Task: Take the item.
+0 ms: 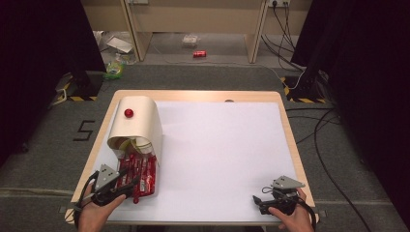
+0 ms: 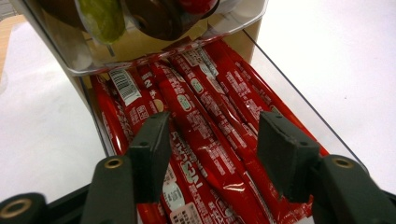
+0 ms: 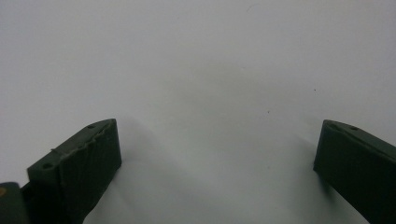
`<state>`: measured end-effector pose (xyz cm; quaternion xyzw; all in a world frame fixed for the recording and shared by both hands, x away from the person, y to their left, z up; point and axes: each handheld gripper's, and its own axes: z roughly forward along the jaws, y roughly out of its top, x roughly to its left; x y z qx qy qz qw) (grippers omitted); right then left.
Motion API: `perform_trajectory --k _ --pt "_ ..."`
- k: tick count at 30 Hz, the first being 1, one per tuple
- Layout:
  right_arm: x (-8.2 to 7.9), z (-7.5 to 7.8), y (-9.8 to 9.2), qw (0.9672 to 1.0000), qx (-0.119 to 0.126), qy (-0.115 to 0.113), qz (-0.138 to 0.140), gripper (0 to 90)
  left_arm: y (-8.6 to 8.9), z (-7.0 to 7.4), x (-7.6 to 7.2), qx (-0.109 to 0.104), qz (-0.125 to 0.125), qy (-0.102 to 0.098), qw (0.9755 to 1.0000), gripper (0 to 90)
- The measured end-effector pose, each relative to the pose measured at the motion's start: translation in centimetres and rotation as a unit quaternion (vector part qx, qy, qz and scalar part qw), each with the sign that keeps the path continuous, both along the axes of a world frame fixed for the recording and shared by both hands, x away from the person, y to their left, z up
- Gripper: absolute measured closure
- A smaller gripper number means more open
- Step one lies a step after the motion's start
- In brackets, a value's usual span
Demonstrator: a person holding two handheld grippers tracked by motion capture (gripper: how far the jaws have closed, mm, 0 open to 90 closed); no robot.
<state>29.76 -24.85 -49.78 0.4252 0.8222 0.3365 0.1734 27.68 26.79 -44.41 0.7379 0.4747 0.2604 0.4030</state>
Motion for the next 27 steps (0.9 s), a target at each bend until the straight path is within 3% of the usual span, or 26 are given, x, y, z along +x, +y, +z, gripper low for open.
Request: perform_trajectory --k 10,21,27 --pt "0.02 0.02 0.03 1.0 0.0 0.001 0.0 0.8 -0.17 -0.43 0.32 0.004 0.003 0.003 1.0 57.9" --pt "0.02 0.01 0.03 1.0 0.0 0.001 0.0 0.7 -0.05 -0.73 0.71 0.004 0.012 0.013 0.9998 62.8" --pt "0.03 0.01 0.03 1.0 -0.001 0.001 0.001 0.7 -0.43 -0.71 0.95 0.014 0.016 0.022 0.9995 64.4"
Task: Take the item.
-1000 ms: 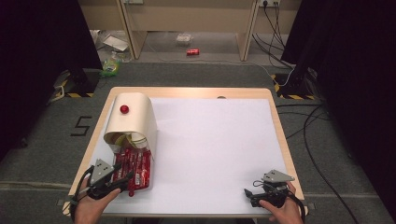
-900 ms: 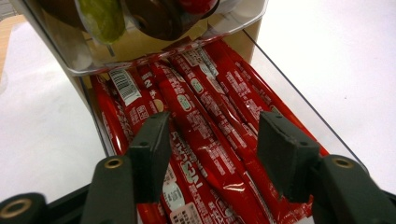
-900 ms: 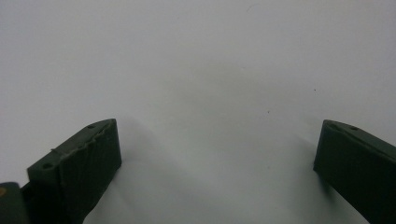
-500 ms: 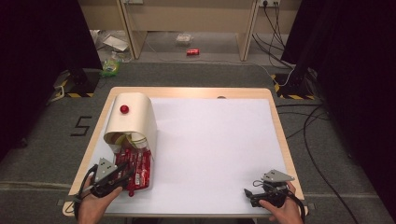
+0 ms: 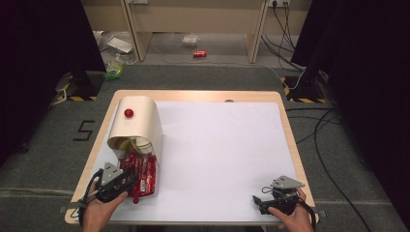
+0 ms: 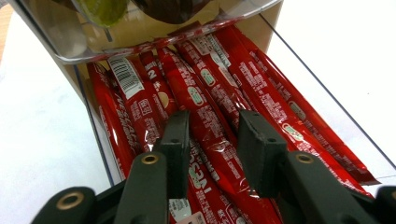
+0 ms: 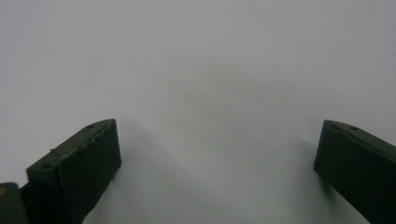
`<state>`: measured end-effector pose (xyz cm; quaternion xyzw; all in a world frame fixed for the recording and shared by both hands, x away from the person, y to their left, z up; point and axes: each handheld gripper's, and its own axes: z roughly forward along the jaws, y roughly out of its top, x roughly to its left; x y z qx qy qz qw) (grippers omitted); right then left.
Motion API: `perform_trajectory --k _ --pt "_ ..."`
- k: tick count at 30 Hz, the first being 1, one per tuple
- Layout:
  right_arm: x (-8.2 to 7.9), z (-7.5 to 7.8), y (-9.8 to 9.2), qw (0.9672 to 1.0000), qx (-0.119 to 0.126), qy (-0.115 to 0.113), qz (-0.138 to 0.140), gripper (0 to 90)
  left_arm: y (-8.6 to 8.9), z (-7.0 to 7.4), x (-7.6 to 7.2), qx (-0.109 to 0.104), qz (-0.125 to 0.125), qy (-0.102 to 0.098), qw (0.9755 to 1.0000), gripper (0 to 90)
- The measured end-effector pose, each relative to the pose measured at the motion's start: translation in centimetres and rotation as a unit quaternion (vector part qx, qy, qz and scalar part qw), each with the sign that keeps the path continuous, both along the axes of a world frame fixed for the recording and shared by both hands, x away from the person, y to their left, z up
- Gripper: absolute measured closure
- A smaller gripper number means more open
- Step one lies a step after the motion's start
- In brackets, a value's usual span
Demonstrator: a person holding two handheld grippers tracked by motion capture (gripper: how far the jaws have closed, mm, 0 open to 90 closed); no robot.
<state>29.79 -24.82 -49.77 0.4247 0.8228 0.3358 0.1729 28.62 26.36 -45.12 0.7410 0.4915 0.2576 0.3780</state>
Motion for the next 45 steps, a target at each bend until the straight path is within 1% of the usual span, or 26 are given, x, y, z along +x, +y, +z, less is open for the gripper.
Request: perform_trajectory --k 4,7,9,13,17,20,22,25,26,27,28,32,33,36,39,43,45 --pt "0.0 0.0 0.0 1.0 0.0 0.001 -0.001 0.7 -0.2 0.0 0.1 0.001 0.001 0.005 1.0 66.3" --pt "0.0 0.0 0.0 1.0 0.0 0.001 -0.001 0.7 -0.4 0.0 0.2 0.009 0.0 0.01 0.9999 68.2" --pt "0.0 0.0 0.0 1.0 0.0 0.0 -0.001 0.7 -0.5 -0.1 0.4 0.013 0.004 0.014 0.9998 68.5" --pt "0.0 0.0 0.0 1.0 -0.001 0.0 -0.001 0.7 -0.4 -0.2 0.8 0.006 0.008 0.019 0.9998 69.0" --pt "0.0 0.0 0.0 1.0 -0.001 0.0 -0.001 0.7 -0.4 -0.3 1.1 -0.001 0.01 0.029 0.9995 67.3" --pt "0.0 0.0 0.0 1.0 0.0 -0.001 -0.001 0.7 0.0 -0.3 1.4 -0.018 0.005 0.04 0.999 66.5" --pt "0.0 0.0 0.0 1.0 0.0 0.0 -0.001 0.7 0.0 -0.3 1.3 -0.016 0.004 0.035 0.9992 68.9" --pt "0.0 0.0 0.0 1.0 -0.001 -0.001 -0.001 0.7 -0.2 -0.3 1.3 -0.018 0.003 0.028 0.9995 76.1" --pt "0.0 0.0 0.0 1.0 -0.001 -0.001 -0.001 0.7 -0.1 -0.3 1.2 -0.019 0.004 0.023 0.9995 77.9" --pt "0.0 0.0 0.0 1.0 -0.001 0.0 -0.001 0.7 -0.1 -0.2 1.1 -0.021 0.006 0.013 0.9997 79.9" --pt "0.0 0.0 0.0 1.0 -0.001 0.0 -0.001 0.7 0.0 0.0 1.1 -0.019 0.002 0.009 0.9998 81.7" --pt "0.0 0.0 0.0 1.0 -0.001 0.0 -0.001 0.7 0.3 0.4 1.3 -0.02 -0.008 0.016 0.9996 82.7" --pt "0.0 0.0 0.0 1.0 -0.001 0.0 -0.001 0.7 0.3 0.5 1.4 -0.017 -0.011 0.02 0.9996 82.7" --pt "0.0 0.0 0.0 1.0 -0.001 0.0 -0.001 0.7 0.3 0.9 1.5 -0.013 -0.015 0.025 0.9995 83.2" --pt "0.0 0.0 0.0 1.0 -0.001 0.0 -0.001 0.7 0.4 1.2 1.5 -0.015 -0.019 0.029 0.9993 83.3" --pt "0.0 0.0 0.0 1.0 -0.001 0.0 -0.001 0.7 0.7 1.7 1.5 -0.018 -0.022 0.032 0.9991 83.4" --pt "0.0 0.0 0.0 1.0 0.0 0.001 -0.001 0.7 0.8 2.0 1.4 -0.012 -0.021 0.03 0.9993 84.4"
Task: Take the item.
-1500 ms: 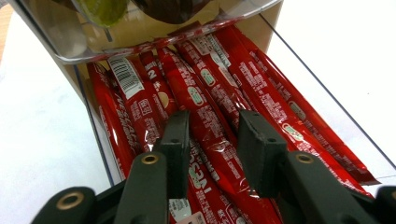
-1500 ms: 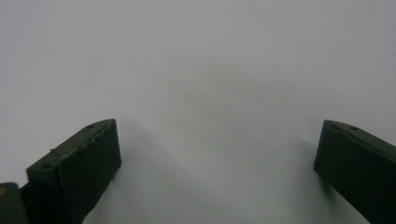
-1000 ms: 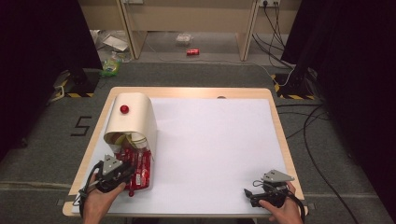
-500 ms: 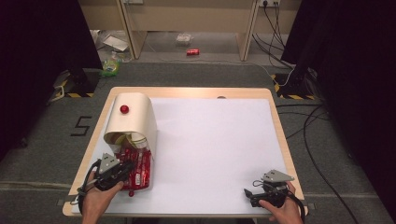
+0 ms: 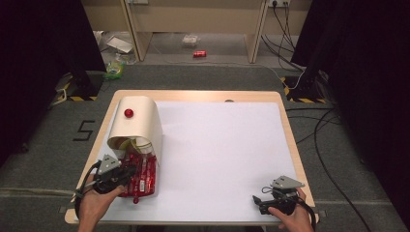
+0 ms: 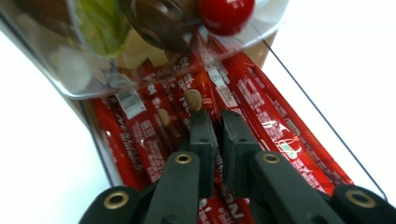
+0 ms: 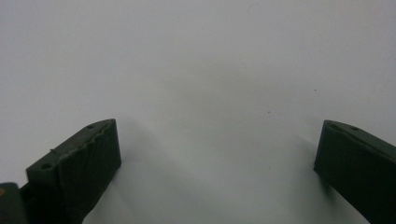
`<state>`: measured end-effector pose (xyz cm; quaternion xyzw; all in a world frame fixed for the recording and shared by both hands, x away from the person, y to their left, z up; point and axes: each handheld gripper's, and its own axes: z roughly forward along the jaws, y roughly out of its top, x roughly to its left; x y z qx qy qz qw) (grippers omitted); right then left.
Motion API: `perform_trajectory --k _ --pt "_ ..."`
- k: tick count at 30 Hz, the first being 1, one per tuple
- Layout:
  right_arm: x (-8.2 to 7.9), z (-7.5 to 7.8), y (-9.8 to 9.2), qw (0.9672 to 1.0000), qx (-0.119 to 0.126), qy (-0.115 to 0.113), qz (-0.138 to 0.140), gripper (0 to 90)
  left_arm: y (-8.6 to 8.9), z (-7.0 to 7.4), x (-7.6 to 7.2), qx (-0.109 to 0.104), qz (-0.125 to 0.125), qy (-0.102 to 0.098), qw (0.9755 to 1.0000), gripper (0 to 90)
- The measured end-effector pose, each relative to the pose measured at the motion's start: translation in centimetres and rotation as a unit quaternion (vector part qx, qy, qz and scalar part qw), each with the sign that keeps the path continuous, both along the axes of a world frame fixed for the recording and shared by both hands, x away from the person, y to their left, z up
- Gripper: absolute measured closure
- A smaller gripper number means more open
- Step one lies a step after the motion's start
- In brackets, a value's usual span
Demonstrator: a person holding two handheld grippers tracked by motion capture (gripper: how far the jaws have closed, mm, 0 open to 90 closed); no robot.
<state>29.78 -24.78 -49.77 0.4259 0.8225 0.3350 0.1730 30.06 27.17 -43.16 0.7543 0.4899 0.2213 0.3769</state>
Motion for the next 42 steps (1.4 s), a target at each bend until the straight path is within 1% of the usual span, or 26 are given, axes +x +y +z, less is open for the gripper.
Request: perform_trajectory --k 2,6,7,10,12,13,16,17,20,21,22,23,25,26,27,29,30,31,33,36,37,41,42 --pt "0.0 0.0 0.0 1.0 0.0 0.0 0.0 0.7 0.2 0.3 -0.1 0.002 -0.007 0.006 1.0 84.4" --pt "0.0 0.0 0.0 1.0 0.0 0.001 -0.001 0.7 0.3 0.3 -0.2 0.009 -0.011 0.009 0.9999 84.4" --pt "0.0 0.0 0.0 1.0 0.0 0.001 0.0 0.7 0.3 0.3 -0.4 0.011 -0.018 0.009 0.9997 84.4" --pt "0.0 0.0 0.0 1.0 0.0 0.001 -0.001 0.6 0.2 0.4 -0.5 0.02 -0.024 0.011 0.9994 84.4" --pt "0.0 0.0 0.0 1.0 0.0 0.001 -0.001 0.7 0.2 0.7 -0.6 0.022 -0.029 0.012 0.9993 84.5" --pt "0.0 0.0 0.0 1.0 0.001 0.001 -0.001 0.6 0.3 1.0 -0.7 0.021 -0.036 0.014 0.999 84.7" --pt "0.0 0.0 0.0 1.0 0.0 0.0 0.001 0.6 0.2 1.4 -0.9 0.033 -0.041 0.013 0.9985 85.0" --pt "0.0 0.0 0.0 1.0 0.0 0.001 0.0 0.6 0.2 1.4 -0.9 0.033 -0.044 0.012 0.9984 85.0" --pt "0.0 0.0 0.0 1.0 0.0 0.0 0.0 0.6 0.2 1.4 -1.3 0.025 -0.05 0.01 0.9984 85.7" --pt "0.0 0.0 0.0 1.0 0.0 0.0 0.001 0.6 0.1 1.4 -1.4 0.026 -0.051 0.01 0.9983 85.7" --pt "0.0 0.0 0.0 1.0 0.0 0.0 0.001 0.6 0.0 1.3 -1.6 0.022 -0.055 0.013 0.9982 85.8" --pt "0.0 0.0 0.0 1.0 0.0 0.001 0.0 0.6 -0.1 1.4 -1.7 0.026 -0.055 0.013 0.998 85.9" --pt "0.0 0.0 0.0 1.0 0.001 0.001 -0.001 0.6 -0.1 1.5 -1.9 0.033 -0.054 0.008 0.998 85.9" --pt "0.0 0.0 0.0 1.0 0.0 0.0 0.001 0.6 -0.1 1.5 -2.1 0.03 -0.057 0.008 0.9979 86.1" --pt "0.0 0.0 0.0 1.0 0.0 0.0 0.001 0.6 -0.1 1.7 -2.2 0.031 -0.057 0.004 0.9979 86.2" --pt "0.0 0.0 0.0 1.0 0.0 0.0 0.0 0.6 0.0 1.8 -2.5 0.03 -0.059 0.003 0.9978 86.2" --pt "0.0 0.0 0.0 1.0 0.0 0.0 0.001 0.6 0.0 1.9 -2.6 0.032 -0.058 -0.001 0.9978 86.3" --pt "0.0 0.0 0.0 1.0 0.0 0.0 0.001 0.6 0.0 2.0 -2.8 0.027 -0.062 0.0 0.9977 86.2" --pt "0.0 0.0 0.0 1.0 0.0 0.0 0.001 0.6 0.0 2.0 -3.0 0.025 -0.064 -0.002 0.9976 86.4" --pt "0.0 0.0 0.0 1.0 0.0 0.0 0.001 0.6 0.1 2.2 -3.3 0.027 -0.067 -0.006 0.9974 86.5" --pt "0.0 0.0 0.0 1.0 0.0 0.0 0.001 0.6 0.1 2.2 -3.5 0.033 -0.067 -0.005 0.9972 86.6" --pt "0.0 0.0 0.0 1.0 -0.001 0.0 0.001 0.6 0.9 2.5 -4.3 0.031 -0.057 -0.016 0.9978 86.7" --pt "0.0 0.0 0.0 1.0 -0.001 0.0 0.001 0.6 1.1 2.6 -4.5 0.028 -0.055 -0.018 0.9979 86.7"
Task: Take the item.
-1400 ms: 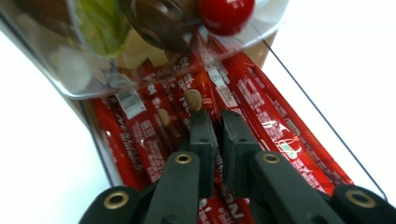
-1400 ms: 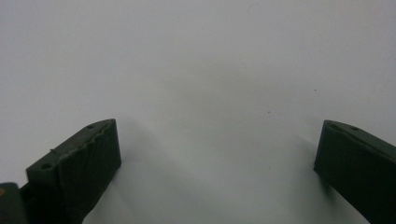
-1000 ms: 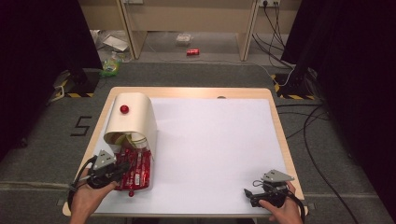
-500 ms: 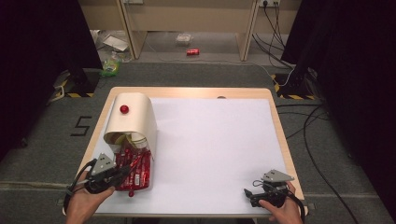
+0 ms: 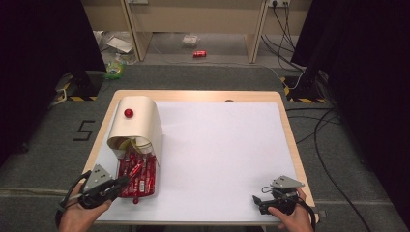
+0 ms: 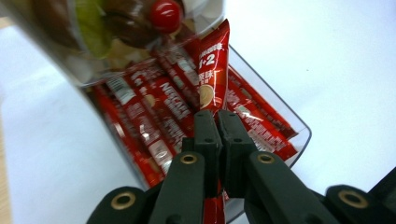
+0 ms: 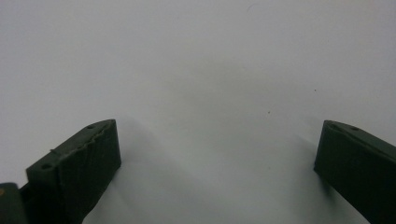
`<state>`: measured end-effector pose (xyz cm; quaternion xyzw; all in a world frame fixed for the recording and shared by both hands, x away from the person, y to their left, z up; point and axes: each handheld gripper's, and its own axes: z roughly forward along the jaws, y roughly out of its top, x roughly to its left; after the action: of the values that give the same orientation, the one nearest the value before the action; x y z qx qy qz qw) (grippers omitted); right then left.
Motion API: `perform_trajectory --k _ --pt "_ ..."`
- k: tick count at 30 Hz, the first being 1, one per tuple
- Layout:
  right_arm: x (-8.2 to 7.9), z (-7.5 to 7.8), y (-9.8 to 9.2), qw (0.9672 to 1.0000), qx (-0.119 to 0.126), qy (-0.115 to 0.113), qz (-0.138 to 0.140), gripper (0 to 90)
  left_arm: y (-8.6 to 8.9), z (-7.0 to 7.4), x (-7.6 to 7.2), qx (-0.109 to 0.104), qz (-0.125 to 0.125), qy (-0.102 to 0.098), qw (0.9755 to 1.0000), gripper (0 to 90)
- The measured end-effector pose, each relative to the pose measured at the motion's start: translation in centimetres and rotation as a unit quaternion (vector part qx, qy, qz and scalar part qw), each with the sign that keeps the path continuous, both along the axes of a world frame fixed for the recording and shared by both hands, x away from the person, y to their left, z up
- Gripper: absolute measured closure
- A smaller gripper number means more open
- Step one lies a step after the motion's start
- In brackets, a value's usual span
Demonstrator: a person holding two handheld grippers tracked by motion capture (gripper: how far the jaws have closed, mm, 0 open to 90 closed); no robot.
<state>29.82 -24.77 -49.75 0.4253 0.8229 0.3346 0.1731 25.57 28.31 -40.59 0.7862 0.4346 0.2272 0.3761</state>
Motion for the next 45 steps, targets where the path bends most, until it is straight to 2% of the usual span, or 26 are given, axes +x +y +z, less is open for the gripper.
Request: perform_trajectory --k 7,20,26,33,40,42,45 --pt "0.0 0.0 0.0 1.0 0.0 0.0 -0.001 0.6 1.8 0.5 -0.9 -0.006 0.019 -0.012 0.9997 86.6" --pt "0.0 0.0 0.0 1.0 0.0 0.0 -0.001 0.5 3.5 0.7 -1.5 -0.03 0.045 -0.025 0.9982 86.6" --pt "0.0 0.0 0.0 1.0 0.0 0.0 -0.001 0.5 4.5 0.7 -1.8 -0.043 0.063 -0.036 0.9964 86.6" --pt "0.0 0.0 0.0 1.0 0.0 0.0 -0.001 0.5 5.7 0.7 -1.8 -0.044 0.088 -0.043 0.9942 86.6" --pt "0.0 0.0 0.0 1.0 0.0 0.0 -0.001 0.5 6.6 0.3 -1.6 -0.048 0.11 -0.043 0.9918 86.6" --pt "0.0 0.0 0.0 1.0 0.0 0.0 -0.001 0.5 6.9 0.2 -1.4 -0.044 0.119 -0.044 0.9909 86.6" --pt "0.0 0.0 0.0 1.0 0.001 0.001 0.0 0.5 7.3 0.0 -1.2 -0.052 0.125 -0.044 0.9899 86.6"
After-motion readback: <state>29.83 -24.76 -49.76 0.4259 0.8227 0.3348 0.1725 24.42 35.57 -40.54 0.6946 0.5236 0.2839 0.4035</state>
